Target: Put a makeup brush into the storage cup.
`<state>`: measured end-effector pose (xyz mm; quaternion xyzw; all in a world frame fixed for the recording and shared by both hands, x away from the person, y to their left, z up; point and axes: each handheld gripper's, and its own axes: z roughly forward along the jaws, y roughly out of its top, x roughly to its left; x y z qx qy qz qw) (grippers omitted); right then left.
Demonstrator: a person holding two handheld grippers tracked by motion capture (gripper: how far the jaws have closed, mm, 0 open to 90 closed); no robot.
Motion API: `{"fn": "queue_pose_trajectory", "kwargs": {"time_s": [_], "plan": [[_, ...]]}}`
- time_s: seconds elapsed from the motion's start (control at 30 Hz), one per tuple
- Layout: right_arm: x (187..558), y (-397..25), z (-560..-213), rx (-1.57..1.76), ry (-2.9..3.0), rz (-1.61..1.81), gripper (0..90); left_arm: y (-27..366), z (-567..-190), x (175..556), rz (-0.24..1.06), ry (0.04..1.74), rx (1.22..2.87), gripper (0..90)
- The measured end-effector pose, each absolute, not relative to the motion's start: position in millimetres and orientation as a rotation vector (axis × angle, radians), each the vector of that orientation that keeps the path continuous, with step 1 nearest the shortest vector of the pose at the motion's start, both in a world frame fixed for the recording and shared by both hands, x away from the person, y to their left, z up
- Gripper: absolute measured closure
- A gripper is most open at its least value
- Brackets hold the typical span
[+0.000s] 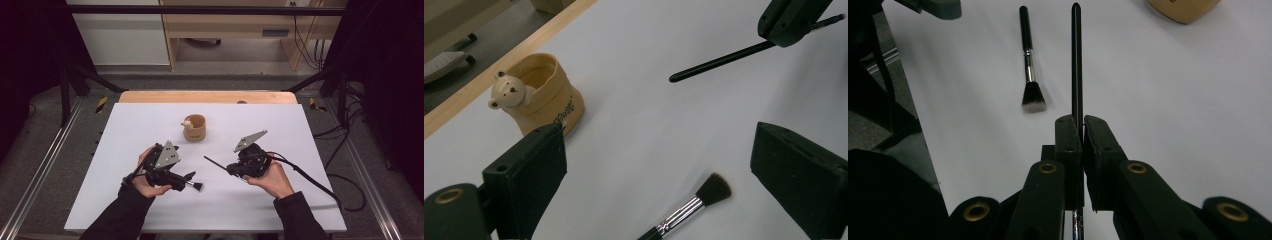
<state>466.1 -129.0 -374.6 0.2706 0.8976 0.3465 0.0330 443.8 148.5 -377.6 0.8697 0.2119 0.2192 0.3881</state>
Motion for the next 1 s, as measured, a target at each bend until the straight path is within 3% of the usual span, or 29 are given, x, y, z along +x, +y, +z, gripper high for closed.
{"fn": "queue_pose_trajectory", "kwargs": {"time_s": [1.0], "plan": [[462.5,-118.8,-370.7,0.760,2.833,1.037,85.8,109.5,-377.9,441.5,0.584,0.374,2.323,9.9]]}}
